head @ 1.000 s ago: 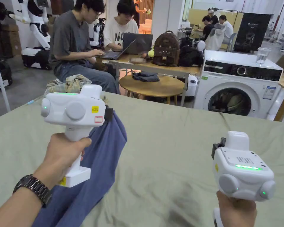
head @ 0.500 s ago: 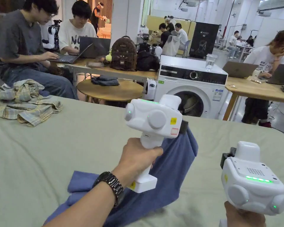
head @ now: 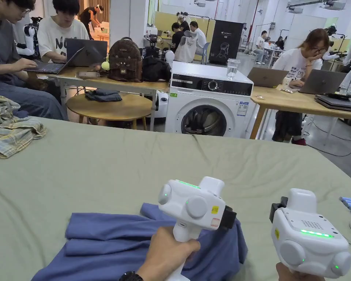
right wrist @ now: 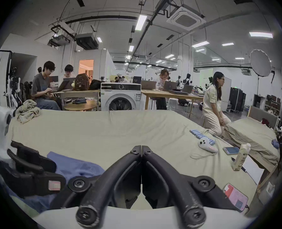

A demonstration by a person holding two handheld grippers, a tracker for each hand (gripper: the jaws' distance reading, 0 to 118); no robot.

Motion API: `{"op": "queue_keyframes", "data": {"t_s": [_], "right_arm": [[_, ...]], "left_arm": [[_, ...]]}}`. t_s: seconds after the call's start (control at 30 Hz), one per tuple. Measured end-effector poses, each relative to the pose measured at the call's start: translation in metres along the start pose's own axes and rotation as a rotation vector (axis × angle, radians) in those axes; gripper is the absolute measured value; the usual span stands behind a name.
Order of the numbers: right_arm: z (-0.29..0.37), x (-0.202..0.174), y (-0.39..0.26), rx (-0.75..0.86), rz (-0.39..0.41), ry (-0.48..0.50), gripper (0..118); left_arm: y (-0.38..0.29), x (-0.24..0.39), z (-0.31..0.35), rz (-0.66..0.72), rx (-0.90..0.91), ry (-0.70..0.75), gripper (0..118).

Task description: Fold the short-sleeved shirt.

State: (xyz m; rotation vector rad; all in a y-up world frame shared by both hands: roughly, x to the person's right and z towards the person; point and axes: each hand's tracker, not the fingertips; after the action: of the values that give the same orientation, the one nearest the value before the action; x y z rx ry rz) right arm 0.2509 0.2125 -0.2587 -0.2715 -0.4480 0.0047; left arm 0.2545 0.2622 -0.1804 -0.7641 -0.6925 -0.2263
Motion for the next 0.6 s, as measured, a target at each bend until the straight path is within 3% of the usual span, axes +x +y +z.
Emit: {"op": "queue_keyframes", "data": {"t_s": [0.03,0.1,0.3,0.4,0.6], "right_arm": [[0.001,-0.001,-0.001,-0.002,-0.001,0.004,0],[0.002,-0.007,-0.002,0.001,0.0,0.015,0],[0.009,-0.033,0.001,0.014,0.014,0.088,0],[0.012,-0.047,0.002,0.023,0.016,0.128,0],[0.015,-0.078,0.003,0.024,0.021,0.192,0]], "left_arm": [[0.032,-0.011,0.045,0.141,0.146,-0.135,49],[0.03,-0.027,0.058,0.157,0.193,-0.116,54],[0.023,-0.076,0.075,0.236,0.303,0.018,53],[0.015,-0.1,0.058,0.26,0.325,0.151,0],[0.002,-0.158,0.053,0.332,0.281,0.279,0]]}}
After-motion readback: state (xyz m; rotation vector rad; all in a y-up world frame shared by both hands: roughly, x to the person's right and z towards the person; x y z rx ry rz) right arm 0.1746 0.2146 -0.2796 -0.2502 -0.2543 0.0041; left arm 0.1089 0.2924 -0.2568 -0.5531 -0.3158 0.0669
